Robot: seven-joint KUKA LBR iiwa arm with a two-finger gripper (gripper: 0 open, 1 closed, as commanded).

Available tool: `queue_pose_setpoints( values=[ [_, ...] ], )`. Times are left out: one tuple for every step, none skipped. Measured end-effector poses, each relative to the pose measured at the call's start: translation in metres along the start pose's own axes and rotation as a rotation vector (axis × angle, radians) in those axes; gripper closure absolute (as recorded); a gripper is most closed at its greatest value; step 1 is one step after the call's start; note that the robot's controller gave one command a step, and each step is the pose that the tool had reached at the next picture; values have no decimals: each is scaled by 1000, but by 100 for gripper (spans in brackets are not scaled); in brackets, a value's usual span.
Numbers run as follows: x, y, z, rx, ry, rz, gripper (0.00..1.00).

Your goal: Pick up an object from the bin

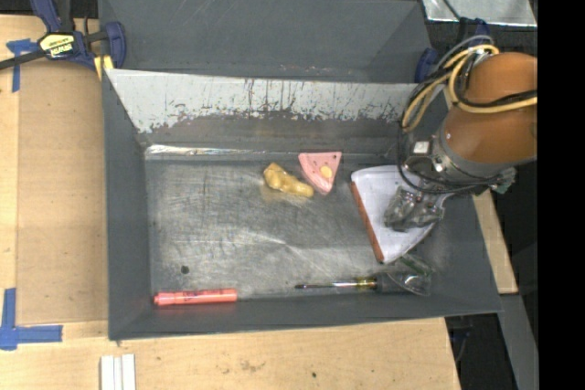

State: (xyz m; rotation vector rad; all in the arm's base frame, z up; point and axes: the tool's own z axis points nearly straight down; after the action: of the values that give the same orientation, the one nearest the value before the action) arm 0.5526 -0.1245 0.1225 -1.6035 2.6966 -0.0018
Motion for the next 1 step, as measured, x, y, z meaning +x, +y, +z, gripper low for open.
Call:
queue_pose_setpoints(
  values=[
    [7, 9, -6, -3, 1, -57, 100]
  ],
)
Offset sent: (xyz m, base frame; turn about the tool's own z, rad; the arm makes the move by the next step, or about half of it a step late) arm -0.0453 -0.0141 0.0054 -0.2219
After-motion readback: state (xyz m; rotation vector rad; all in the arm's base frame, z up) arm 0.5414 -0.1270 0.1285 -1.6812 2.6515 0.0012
